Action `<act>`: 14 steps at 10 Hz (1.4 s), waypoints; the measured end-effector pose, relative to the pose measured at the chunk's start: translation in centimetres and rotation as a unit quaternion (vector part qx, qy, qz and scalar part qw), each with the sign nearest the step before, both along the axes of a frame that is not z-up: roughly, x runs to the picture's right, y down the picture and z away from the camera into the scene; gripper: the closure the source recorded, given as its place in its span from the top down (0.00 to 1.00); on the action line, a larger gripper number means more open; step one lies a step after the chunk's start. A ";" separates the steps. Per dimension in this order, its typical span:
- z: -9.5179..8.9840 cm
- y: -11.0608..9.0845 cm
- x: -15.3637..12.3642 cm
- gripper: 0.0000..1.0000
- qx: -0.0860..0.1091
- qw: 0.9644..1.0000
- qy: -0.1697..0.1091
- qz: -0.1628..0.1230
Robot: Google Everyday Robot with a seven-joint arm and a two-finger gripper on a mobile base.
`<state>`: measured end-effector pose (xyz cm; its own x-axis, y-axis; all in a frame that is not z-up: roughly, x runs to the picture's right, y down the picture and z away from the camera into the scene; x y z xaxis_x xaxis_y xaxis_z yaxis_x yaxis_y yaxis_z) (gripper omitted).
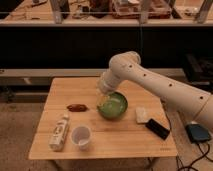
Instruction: Place the pepper in the ceramic cup
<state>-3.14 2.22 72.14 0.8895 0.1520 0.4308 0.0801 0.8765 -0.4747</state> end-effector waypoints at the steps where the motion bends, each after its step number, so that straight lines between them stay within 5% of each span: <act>1: 0.0 0.0 -0.2 0.65 0.000 1.000 -0.001 -0.001; 4: 0.4 0.8 -0.6 0.65 -0.008 1.000 -0.006 -0.004; 8: 6.1 7.0 -6.7 0.65 -0.071 0.997 -0.043 0.007; 11: 11.1 8.4 -9.9 0.65 -0.073 0.996 -0.046 0.008; 14: 13.8 7.8 -11.9 0.65 -0.068 0.996 -0.050 0.017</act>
